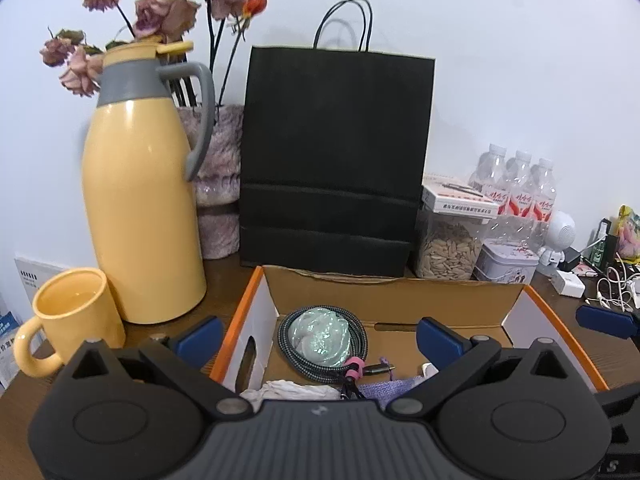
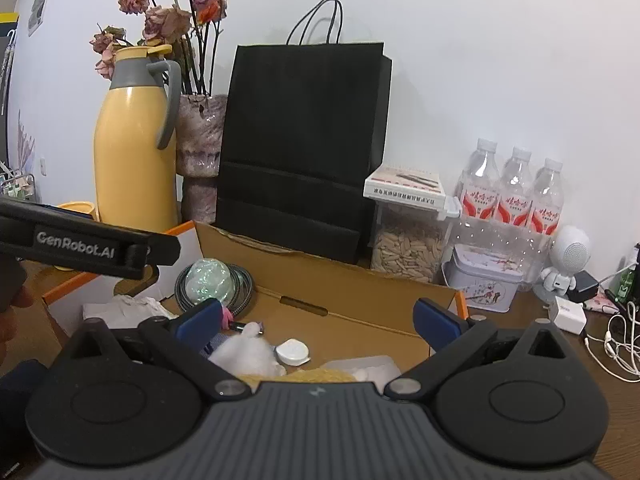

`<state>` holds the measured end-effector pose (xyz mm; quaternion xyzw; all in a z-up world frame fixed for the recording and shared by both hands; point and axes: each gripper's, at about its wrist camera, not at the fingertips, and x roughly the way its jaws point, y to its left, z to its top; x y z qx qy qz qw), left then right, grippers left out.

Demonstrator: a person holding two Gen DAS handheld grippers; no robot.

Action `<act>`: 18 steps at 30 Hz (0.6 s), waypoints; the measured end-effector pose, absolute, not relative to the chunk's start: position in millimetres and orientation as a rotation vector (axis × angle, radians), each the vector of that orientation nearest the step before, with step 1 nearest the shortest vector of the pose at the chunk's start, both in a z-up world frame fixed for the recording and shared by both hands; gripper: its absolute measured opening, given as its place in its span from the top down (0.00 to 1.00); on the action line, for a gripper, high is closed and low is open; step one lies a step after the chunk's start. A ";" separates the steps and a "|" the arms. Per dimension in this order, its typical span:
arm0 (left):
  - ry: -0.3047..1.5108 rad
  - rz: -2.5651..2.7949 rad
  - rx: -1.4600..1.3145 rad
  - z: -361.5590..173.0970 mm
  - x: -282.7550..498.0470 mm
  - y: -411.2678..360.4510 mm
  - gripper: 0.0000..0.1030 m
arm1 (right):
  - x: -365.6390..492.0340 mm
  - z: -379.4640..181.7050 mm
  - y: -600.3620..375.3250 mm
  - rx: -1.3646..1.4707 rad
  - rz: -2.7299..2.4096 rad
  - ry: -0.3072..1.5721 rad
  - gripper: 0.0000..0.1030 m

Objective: Organize objects
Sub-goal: 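Carry the cable and round cap into the box and open both grippers, then move both grippers back toward the remaining caps and blue pouch on the table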

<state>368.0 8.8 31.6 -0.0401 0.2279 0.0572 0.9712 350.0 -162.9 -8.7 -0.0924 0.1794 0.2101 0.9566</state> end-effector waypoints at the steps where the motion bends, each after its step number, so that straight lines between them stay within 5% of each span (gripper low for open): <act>1: 0.455 0.113 -0.082 32.3 364.1 9.1 0.00 | 347.6 -7.4 -162.7 -0.189 0.426 0.358 0.00; 18: 0.448 0.111 -0.122 37.3 284.9 15.3 0.00 | 276.8 8.3 -164.7 -0.189 0.447 0.312 0.00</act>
